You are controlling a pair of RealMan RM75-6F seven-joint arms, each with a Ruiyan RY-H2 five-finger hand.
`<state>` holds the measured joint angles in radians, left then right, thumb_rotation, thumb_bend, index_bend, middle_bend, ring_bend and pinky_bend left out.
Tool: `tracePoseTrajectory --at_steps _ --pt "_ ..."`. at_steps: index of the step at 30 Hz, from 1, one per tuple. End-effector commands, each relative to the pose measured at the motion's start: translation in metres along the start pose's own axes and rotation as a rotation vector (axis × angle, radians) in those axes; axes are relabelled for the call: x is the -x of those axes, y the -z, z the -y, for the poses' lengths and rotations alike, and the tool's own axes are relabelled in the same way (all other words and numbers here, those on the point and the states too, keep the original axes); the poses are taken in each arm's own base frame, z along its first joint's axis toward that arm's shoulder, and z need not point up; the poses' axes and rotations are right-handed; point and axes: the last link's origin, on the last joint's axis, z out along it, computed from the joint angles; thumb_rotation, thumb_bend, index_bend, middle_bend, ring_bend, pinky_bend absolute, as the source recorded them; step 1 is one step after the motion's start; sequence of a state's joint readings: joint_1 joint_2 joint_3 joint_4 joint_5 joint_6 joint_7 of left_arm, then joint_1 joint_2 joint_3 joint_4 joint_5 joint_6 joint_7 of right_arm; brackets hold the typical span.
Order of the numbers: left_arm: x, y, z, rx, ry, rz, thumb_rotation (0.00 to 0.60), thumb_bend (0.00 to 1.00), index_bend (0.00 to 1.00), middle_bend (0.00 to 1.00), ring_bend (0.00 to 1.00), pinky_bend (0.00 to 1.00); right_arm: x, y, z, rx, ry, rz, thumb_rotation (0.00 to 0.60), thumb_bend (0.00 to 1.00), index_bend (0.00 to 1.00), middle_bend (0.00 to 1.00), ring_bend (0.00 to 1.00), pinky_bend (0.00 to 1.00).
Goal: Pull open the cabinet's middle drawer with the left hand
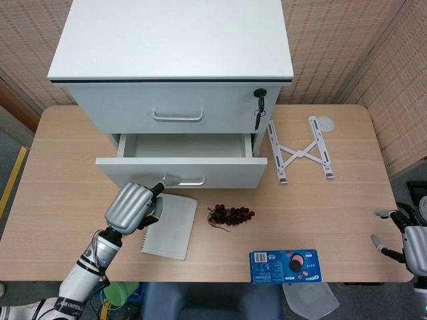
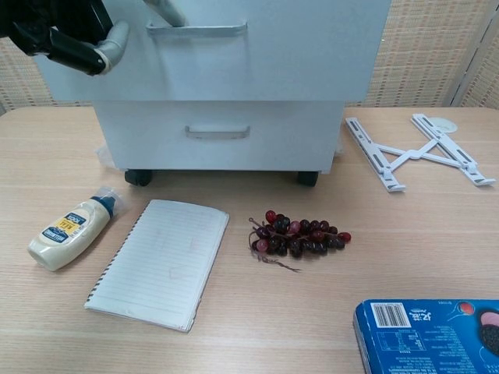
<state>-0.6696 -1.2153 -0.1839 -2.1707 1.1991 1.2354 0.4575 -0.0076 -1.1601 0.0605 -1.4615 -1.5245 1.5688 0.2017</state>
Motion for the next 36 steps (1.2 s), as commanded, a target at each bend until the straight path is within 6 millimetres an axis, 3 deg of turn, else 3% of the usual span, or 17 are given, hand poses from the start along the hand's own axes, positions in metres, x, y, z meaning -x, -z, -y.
tracePoseTrajectory --at_steps 1,36 --pt "0.000 0.002 -0.001 0.003 -0.001 0.001 0.600 0.74 0.24 0.97 1.00 1.00 0.000 0.000 0.000 0.001 0.000 0.001 0.600 0.20 0.33 0.39 0.33 0.44" --pt "-0.014 0.031 -0.001 0.020 0.015 -0.073 0.600 0.74 0.27 0.95 0.99 1.00 -0.001 0.001 -0.003 0.006 0.000 -0.007 0.600 0.19 0.33 0.39 0.33 0.44"
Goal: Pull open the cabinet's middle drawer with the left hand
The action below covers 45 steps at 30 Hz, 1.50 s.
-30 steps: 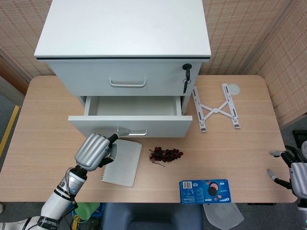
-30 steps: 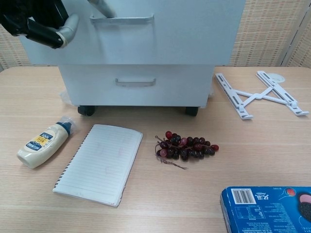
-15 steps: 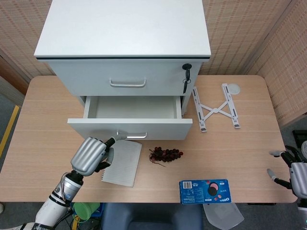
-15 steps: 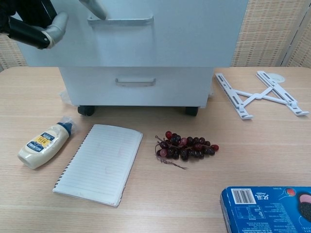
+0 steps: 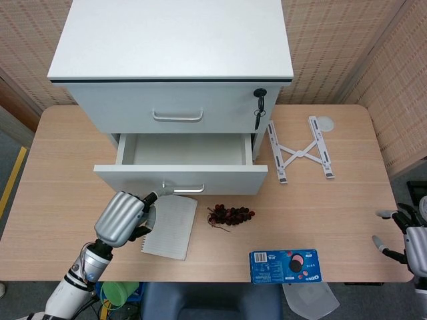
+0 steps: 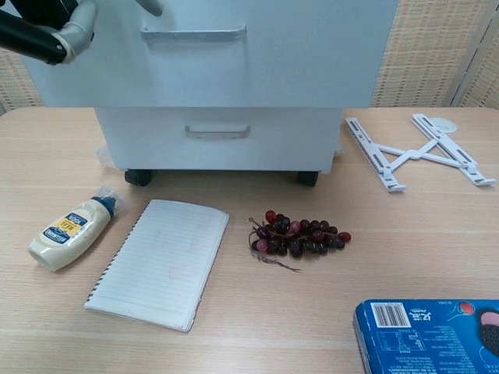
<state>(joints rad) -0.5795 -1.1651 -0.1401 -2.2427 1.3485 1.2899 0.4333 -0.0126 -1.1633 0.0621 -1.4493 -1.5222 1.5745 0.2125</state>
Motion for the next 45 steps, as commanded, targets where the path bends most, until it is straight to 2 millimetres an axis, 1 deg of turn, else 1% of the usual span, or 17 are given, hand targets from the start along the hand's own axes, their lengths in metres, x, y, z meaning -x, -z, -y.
tracePoseTrajectory --at_steps 1,5,9,17,22,26,28,29,31,34,36,38,39,41,45 --pt "-0.002 0.005 0.006 -0.006 0.002 -0.036 0.600 0.74 0.29 0.92 0.98 1.00 -0.001 -0.001 -0.001 0.001 0.003 -0.002 0.600 0.19 0.33 0.39 0.33 0.44" --pt "-0.004 0.015 0.014 -0.017 0.000 -0.078 0.600 0.74 0.40 0.83 0.88 0.99 -0.003 -0.003 -0.001 0.002 0.010 -0.004 0.600 0.19 0.33 0.39 0.33 0.44" --pt "-0.004 0.028 0.027 -0.045 -0.021 -0.100 0.600 0.74 0.53 0.79 0.82 0.96 -0.002 -0.005 0.000 0.001 0.011 0.001 0.600 0.19 0.33 0.39 0.33 0.44" --pt "0.003 0.051 0.061 -0.147 -0.049 -0.124 0.600 0.74 0.69 0.79 0.80 0.93 0.002 -0.010 0.000 0.009 0.020 0.019 0.600 0.19 0.33 0.39 0.33 0.44" --pt "0.010 0.067 0.085 -0.231 -0.090 -0.142 0.600 0.74 0.73 0.79 0.80 0.92 0.003 -0.015 0.002 0.009 0.029 0.029 0.600 0.19 0.33 0.39 0.33 0.44" --pt "0.016 0.083 0.104 -0.286 -0.145 -0.128 0.600 0.74 0.72 0.79 0.80 0.92 0.004 -0.018 0.003 0.015 0.038 0.036 0.600 0.19 0.33 0.39 0.33 0.44" --pt "0.019 0.092 0.115 -0.310 -0.182 -0.137 0.600 0.74 0.71 0.78 0.78 0.91 0.005 -0.019 0.004 0.021 0.043 0.041 0.600 0.19 0.33 0.39 0.33 0.44" --pt "0.020 0.097 0.123 -0.324 -0.216 -0.148 0.600 0.74 0.69 0.78 0.77 0.89 0.006 -0.020 0.004 0.023 0.043 0.045 0.600 0.19 0.33 0.39 0.33 0.44" --pt "0.024 0.106 0.135 -0.356 -0.267 -0.145 0.600 0.74 0.65 0.76 0.74 0.85 0.009 -0.020 0.005 0.025 0.045 0.056 0.600 0.19 0.33 0.39 0.33 0.44" --pt "0.031 0.120 0.153 -0.433 -0.321 -0.072 0.600 0.73 0.54 0.69 0.64 0.70 0.014 -0.022 0.008 0.025 0.043 0.073 0.600 0.19 0.33 0.39 0.33 0.44" --pt "0.034 0.127 0.161 -0.478 -0.341 -0.030 0.600 0.69 0.46 0.59 0.54 0.57 0.015 -0.023 0.009 0.022 0.043 0.076 0.600 0.19 0.33 0.39 0.33 0.44" --pt "0.036 0.132 0.168 -0.514 -0.352 -0.013 0.600 0.66 0.39 0.52 0.48 0.50 0.016 -0.023 0.011 0.019 0.045 0.077 0.600 0.19 0.33 0.39 0.33 0.44" --pt "0.037 0.133 0.170 -0.526 -0.352 -0.014 0.600 0.65 0.36 0.48 0.46 0.48 0.016 -0.024 0.011 0.018 0.046 0.077 0.600 0.19 0.33 0.39 0.33 0.44" --pt "0.040 0.137 0.174 -0.544 -0.345 -0.015 0.600 0.65 0.32 0.46 0.44 0.45 0.016 -0.024 0.013 0.015 0.047 0.077 0.600 0.19 0.33 0.39 0.33 0.44" --pt "0.048 0.144 0.179 -0.563 -0.333 0.016 0.600 0.65 0.29 0.44 0.43 0.44 0.018 -0.025 0.017 0.001 0.048 0.087 0.600 0.19 0.33 0.39 0.33 0.44"
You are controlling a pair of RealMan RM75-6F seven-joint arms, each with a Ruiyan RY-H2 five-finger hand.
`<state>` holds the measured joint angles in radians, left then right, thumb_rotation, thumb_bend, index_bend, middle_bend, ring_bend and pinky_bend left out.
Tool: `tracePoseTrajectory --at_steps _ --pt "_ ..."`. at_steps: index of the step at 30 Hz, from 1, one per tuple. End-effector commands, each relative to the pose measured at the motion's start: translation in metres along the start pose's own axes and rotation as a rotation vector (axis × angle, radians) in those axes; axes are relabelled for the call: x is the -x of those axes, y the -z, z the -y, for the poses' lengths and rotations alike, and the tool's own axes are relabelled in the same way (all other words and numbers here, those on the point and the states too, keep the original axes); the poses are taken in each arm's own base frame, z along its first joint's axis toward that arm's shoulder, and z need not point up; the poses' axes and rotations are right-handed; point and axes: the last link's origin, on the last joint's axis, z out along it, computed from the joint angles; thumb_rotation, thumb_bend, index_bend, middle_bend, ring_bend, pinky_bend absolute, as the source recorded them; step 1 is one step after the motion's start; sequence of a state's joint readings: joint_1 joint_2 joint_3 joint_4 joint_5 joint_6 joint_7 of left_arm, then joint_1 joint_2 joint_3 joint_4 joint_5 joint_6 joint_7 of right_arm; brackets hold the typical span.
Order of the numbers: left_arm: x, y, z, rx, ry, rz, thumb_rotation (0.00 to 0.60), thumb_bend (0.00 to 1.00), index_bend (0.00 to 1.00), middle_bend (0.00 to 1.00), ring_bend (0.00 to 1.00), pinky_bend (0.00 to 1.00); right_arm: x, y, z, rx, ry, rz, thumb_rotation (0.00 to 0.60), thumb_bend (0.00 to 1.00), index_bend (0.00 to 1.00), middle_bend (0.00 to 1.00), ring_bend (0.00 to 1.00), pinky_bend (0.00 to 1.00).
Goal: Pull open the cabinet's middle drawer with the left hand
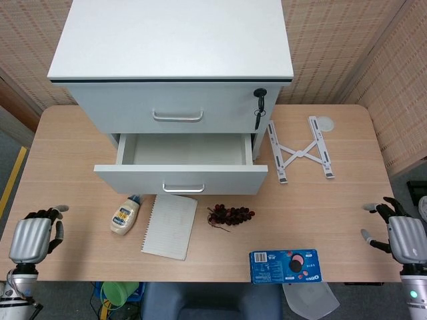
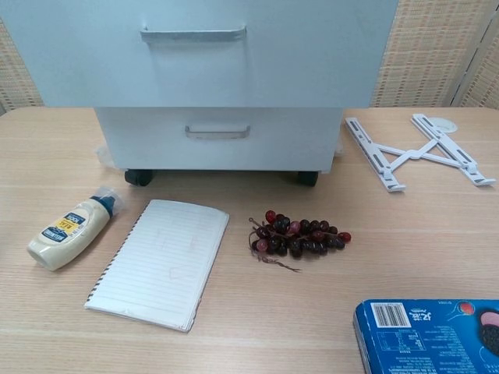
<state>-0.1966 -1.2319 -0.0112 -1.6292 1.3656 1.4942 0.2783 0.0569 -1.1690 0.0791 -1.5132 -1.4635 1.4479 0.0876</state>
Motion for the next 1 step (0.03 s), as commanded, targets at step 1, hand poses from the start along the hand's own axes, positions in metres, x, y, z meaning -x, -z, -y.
tracePoseTrajectory --at_steps 1 --pt "0.0069 0.0035 0.0033 -0.012 0.000 0.029 0.600 0.65 0.28 0.44 0.43 0.43 0.0013 -0.0002 0.0031 -0.012 0.001 0.007 0.600 0.19 0.33 0.39 0.33 0.44"
